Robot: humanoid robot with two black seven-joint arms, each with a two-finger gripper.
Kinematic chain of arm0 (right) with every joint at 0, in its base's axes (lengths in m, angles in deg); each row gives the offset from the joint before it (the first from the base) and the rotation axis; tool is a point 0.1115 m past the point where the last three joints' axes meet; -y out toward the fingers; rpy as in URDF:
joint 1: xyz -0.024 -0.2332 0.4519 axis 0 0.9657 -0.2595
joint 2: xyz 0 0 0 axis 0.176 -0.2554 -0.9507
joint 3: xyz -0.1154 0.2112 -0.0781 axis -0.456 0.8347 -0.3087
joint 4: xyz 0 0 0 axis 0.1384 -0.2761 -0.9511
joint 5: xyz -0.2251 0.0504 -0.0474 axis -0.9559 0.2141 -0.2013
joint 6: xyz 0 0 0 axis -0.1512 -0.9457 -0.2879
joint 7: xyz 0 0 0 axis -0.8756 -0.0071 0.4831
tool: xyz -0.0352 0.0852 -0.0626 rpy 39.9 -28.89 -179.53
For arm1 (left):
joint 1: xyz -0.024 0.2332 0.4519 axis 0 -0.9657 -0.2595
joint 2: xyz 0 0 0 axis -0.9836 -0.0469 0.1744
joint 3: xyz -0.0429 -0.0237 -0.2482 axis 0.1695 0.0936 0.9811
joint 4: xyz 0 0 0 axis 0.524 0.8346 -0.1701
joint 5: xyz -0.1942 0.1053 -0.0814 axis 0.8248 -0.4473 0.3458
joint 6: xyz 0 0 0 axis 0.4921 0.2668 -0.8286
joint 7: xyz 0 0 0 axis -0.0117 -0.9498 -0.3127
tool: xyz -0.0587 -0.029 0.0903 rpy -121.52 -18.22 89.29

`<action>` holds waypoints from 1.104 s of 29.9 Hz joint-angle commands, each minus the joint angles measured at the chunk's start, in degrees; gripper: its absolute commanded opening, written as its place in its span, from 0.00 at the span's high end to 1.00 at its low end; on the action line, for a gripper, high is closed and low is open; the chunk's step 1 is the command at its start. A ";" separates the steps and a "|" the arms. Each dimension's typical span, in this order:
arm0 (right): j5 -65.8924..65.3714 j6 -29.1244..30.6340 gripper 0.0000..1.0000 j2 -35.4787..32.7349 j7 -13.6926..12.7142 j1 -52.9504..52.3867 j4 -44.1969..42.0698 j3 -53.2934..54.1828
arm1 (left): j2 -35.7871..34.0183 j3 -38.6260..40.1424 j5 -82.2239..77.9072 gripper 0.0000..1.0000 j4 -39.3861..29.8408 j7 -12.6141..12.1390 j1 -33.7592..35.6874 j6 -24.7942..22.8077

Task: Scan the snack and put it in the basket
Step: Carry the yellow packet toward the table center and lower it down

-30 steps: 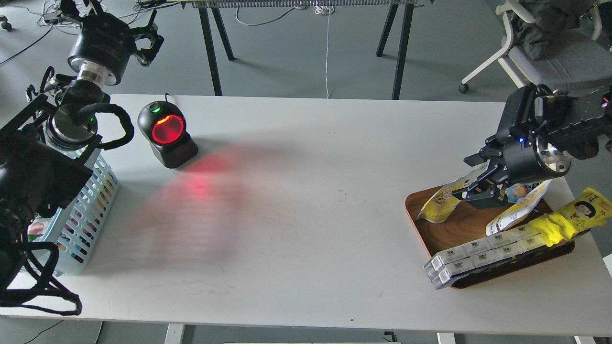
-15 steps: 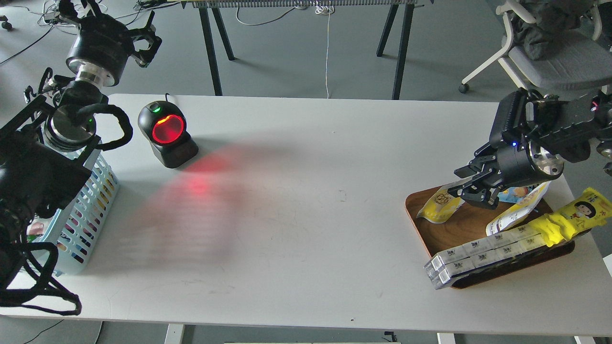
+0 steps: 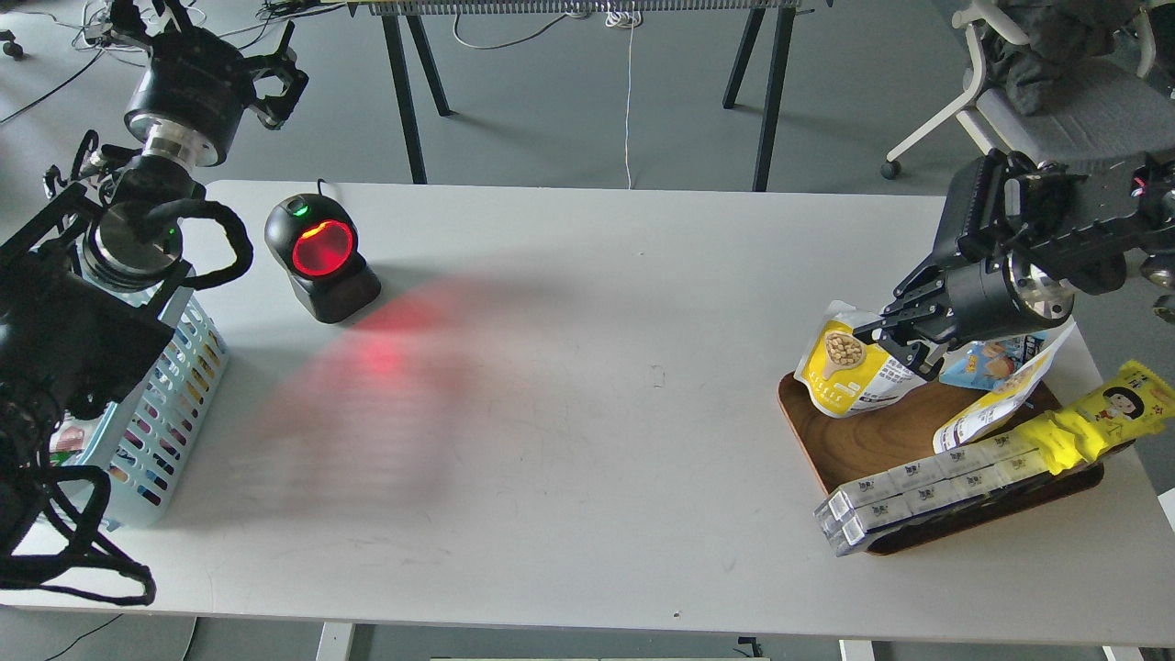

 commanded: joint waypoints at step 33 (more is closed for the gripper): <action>9.70 -0.31 1.00 33.21 0.00 0.40 -11.72 9.97 | -0.74 -0.02 0.01 0.00 0.08 0.00 -0.01 0.00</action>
